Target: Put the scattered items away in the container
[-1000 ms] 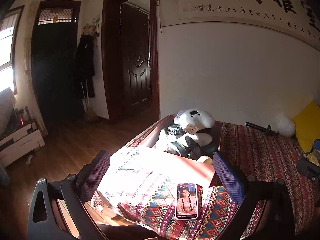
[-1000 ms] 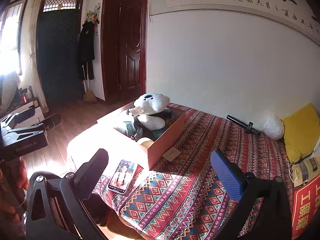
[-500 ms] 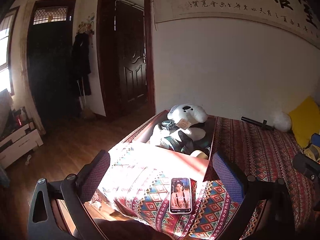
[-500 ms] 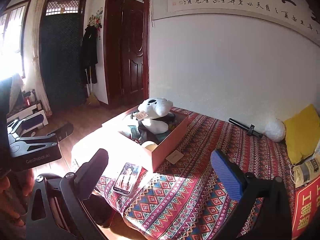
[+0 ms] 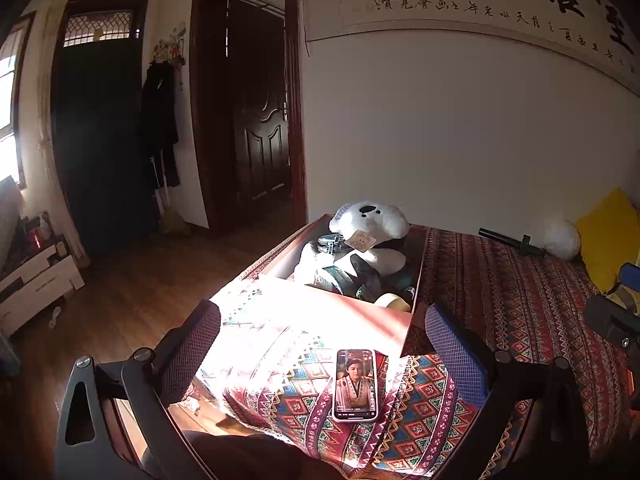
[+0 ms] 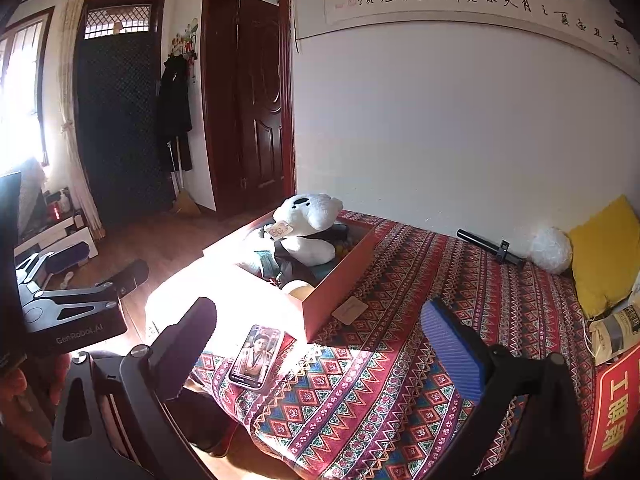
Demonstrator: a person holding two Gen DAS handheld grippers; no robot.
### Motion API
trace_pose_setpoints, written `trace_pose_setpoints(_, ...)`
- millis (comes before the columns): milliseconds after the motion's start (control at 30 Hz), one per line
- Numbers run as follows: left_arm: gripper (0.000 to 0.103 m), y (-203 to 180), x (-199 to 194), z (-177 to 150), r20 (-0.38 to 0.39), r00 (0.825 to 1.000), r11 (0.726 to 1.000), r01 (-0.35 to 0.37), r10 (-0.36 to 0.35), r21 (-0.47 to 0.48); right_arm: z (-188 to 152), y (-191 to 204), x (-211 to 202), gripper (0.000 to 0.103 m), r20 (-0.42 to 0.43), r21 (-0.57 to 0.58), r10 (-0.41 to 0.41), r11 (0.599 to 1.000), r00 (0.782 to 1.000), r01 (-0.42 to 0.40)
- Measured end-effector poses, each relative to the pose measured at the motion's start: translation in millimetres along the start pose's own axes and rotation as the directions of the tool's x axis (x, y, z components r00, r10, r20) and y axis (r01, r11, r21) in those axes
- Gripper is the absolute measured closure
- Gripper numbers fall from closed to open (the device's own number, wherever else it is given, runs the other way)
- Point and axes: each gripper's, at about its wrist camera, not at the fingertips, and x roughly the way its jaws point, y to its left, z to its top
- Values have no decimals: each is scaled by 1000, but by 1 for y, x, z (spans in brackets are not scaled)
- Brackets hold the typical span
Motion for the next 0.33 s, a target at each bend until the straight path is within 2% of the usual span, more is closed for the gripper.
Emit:
trace_pose_setpoints(167,0,-3,-5,-4,34,998,998,-58,58,20,-1,0,1,1,-4,6,-1,1000,1000,1)
trace_pose_setpoints(333,0,-6,-8,-5,49,997,998,-53,51,35,0,-2,1,1,0,15,2,1000,1000,-2)
